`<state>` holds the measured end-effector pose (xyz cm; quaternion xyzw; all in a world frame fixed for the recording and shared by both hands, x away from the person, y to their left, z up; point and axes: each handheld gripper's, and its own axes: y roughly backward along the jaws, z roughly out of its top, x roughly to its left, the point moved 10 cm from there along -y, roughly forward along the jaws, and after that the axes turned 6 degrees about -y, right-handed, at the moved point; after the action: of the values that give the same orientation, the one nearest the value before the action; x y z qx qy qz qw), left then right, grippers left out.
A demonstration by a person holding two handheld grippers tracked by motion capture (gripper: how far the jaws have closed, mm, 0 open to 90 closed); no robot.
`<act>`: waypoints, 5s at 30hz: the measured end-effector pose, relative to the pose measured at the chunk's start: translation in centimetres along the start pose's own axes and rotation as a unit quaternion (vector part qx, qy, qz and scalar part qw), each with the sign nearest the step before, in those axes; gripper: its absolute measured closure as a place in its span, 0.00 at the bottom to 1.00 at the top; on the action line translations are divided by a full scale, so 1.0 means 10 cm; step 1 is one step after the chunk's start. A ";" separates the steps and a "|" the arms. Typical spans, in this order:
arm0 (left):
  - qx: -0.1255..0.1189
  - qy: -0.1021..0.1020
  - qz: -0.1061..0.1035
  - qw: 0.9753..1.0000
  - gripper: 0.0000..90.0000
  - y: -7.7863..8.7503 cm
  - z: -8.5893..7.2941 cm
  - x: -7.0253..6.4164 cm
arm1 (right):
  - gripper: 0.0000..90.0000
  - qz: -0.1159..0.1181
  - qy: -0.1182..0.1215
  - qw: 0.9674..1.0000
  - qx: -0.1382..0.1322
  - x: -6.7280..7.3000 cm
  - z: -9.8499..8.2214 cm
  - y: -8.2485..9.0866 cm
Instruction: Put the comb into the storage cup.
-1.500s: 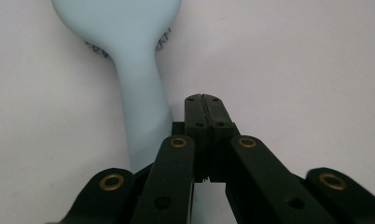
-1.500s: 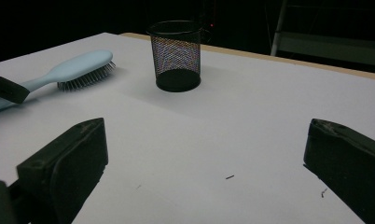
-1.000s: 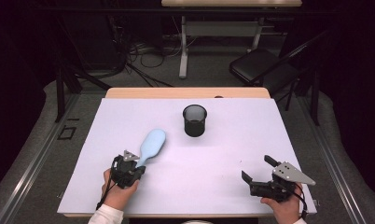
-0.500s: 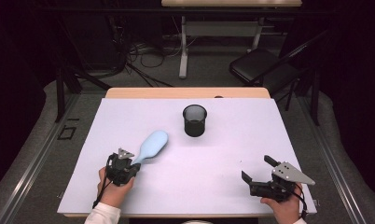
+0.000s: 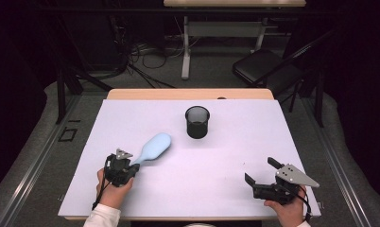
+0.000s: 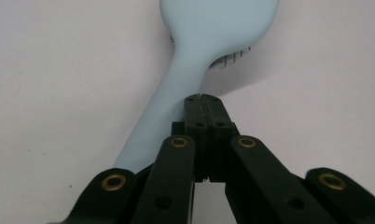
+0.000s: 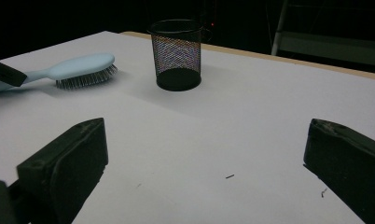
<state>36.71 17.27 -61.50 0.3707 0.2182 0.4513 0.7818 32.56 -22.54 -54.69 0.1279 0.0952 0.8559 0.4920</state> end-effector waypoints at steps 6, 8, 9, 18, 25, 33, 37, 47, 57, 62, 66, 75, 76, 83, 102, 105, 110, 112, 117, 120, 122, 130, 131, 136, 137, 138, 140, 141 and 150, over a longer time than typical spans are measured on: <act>-0.003 0.000 -0.002 1.000 1.00 0.01 0.00 0.00 | 0.00 0.002 -0.001 1.000 0.001 0.01 0.00 0.00; -0.006 0.002 -0.005 1.000 1.00 0.01 0.01 -0.01 | 0.00 0.002 -0.001 1.000 0.001 0.01 0.00 0.00; -0.007 0.002 -0.006 1.000 1.00 0.02 0.01 -0.02 | 0.00 0.002 -0.001 1.000 0.001 0.01 0.00 0.00; -0.024 -0.002 -0.017 1.000 0.97 0.08 0.06 -0.08 | 0.00 0.003 -0.002 1.000 0.001 0.01 -0.01 -0.01; -0.041 0.003 -0.013 0.999 0.93 0.14 0.09 -0.03 | 0.00 0.004 -0.001 1.000 0.001 0.01 -0.01 -0.01; -0.056 0.013 -0.009 0.998 0.86 0.19 0.10 0.03 | 0.00 0.004 -0.001 1.000 0.002 0.01 -0.01 -0.01; -0.061 0.017 -0.006 0.998 0.81 0.20 0.10 0.06 | 0.00 0.004 0.001 1.000 0.002 0.01 -0.01 -0.01; -0.071 0.029 -0.004 0.997 0.71 0.22 0.10 0.13 | 0.00 0.006 -0.003 1.000 0.005 0.02 -0.02 -0.02; -0.077 0.037 -0.003 0.996 0.65 0.24 0.09 0.19 | 0.00 0.006 -0.002 1.000 0.006 0.02 -0.02 -0.02; -0.081 0.037 -0.001 0.996 0.62 0.24 0.10 0.21 | 0.00 0.005 -0.002 1.000 0.006 0.02 -0.02 -0.02; -0.086 0.037 0.001 0.996 0.58 0.24 0.11 0.22 | 0.00 0.005 -0.002 1.000 0.006 0.02 -0.02 -0.02; -0.107 0.028 0.000 0.994 0.47 0.25 0.15 0.25 | 0.00 0.006 -0.001 1.000 0.007 0.02 -0.02 -0.02; -0.110 0.026 -0.001 0.994 0.46 0.25 0.16 0.25 | 0.00 0.006 -0.001 1.000 0.007 0.02 -0.02 -0.02; -0.123 0.016 0.002 0.992 0.42 0.27 0.18 0.27 | 0.00 0.006 0.000 1.000 0.007 0.02 -0.02 -0.02; -0.124 -0.008 -0.003 0.992 0.26 0.25 0.19 0.22 | 0.00 0.006 -0.001 1.000 0.006 0.02 -0.02 -0.02; -0.123 -0.008 -0.011 0.992 0.24 0.23 0.19 0.19 | 0.00 0.007 -0.001 1.000 0.006 0.02 -0.02 -0.02; -0.128 -0.005 -0.017 0.992 0.17 0.23 0.21 0.18 | 0.00 0.007 0.000 1.000 0.006 0.02 -0.02 -0.02; -0.129 -0.003 -0.021 0.991 0.17 0.23 0.21 0.18 | 0.00 0.007 0.000 1.000 0.007 0.02 -0.02 -0.02; -0.130 -0.007 -0.030 0.991 0.08 0.21 0.21 0.17 | 0.00 0.007 0.002 1.000 0.007 0.02 -0.02 -0.02; -0.128 -0.009 -0.036 0.991 0.01 0.19 0.20 0.14 | 0.00 0.007 0.002 1.000 0.008 0.02 -0.03 -0.02; -0.128 -0.010 -0.039 0.991 0.01 0.18 0.20 0.13 | 0.00 0.007 0.003 1.000 0.008 0.02 -0.02 -0.02; -0.136 0.007 -0.049 0.990 0.01 0.19 0.22 0.16 | 0.00 0.008 0.003 1.000 0.007 0.02 -0.03 -0.03; -0.135 0.007 -0.049 0.990 0.01 0.19 0.21 0.16 | 0.00 0.008 0.003 1.000 0.007 0.02 -0.03 -0.03; -0.134 -0.008 -0.047 0.990 0.01 0.20 0.22 0.16 | 0.00 0.009 0.001 1.000 0.008 0.03 -0.03 -0.03; -0.132 -0.014 -0.045 0.990 0.01 0.20 0.23 0.16 | 0.00 0.008 0.001 1.000 0.008 0.03 -0.03 -0.04; -0.131 -0.019 -0.043 0.990 0.01 0.21 0.24 0.16 | 0.00 0.008 0.001 1.000 0.012 0.02 -0.04 -0.03; -0.130 -0.022 -0.041 0.990 0.01 0.22 0.25 0.18 | 0.00 0.008 0.000 1.000 0.012 0.02 -0.04 -0.04; -0.130 -0.020 -0.046 0.990 0.01 0.23 0.26 0.17 | 0.00 0.007 0.000 1.000 0.011 0.02 -0.04 -0.04; -0.112 -0.024 -0.076 0.991 0.01 0.28 0.32 0.18 | 0.00 0.006 -0.004 1.000 0.011 0.02 -0.04 -0.04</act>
<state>38.25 18.55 -57.37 0.2744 0.1750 0.4033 0.8553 32.69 -22.17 -55.17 0.1375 0.1022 0.8572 0.4857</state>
